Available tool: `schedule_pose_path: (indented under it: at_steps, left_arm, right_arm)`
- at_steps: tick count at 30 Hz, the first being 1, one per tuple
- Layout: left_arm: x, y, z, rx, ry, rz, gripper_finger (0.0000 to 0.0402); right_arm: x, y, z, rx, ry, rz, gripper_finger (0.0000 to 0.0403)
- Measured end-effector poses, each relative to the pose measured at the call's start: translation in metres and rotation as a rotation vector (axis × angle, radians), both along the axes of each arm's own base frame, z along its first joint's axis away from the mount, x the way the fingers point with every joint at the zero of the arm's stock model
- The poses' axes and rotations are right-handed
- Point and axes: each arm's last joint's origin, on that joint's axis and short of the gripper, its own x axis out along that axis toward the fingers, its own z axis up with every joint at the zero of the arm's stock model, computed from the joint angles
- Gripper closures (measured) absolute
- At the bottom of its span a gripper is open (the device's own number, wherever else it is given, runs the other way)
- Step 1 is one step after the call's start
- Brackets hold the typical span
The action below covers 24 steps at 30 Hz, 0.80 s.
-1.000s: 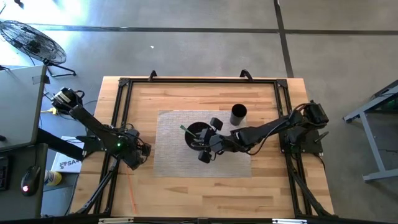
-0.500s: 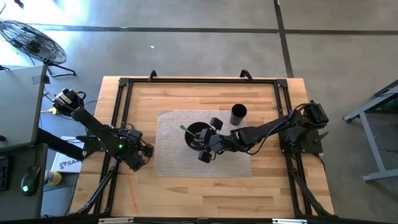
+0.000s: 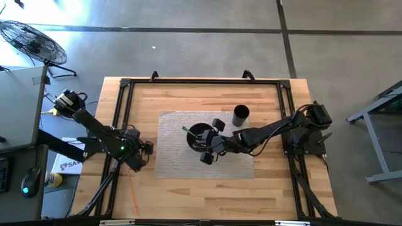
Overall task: Pick & Place Utensil
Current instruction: Put the blue fork into the black bowl on the gray mat
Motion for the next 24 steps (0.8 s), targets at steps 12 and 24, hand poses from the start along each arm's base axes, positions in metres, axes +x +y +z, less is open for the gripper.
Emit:
schedule_pose_path:
  at_steps: [12, 24]
  left_arm:
    - [0.0025, -0.0027, -0.0086, 0.009, 0.033, 0.034, 0.0116]
    - [0.0099, 0.0051, -0.0111, -0.022, 0.058, 0.039, 0.0213]
  right_arm:
    - [0.0, 0.0002, -0.0001, 0.004, 0.001, 0.005, 0.0297]
    - [0.0, 0.0003, -0.0001, 0.006, 0.001, 0.008, 0.0297]
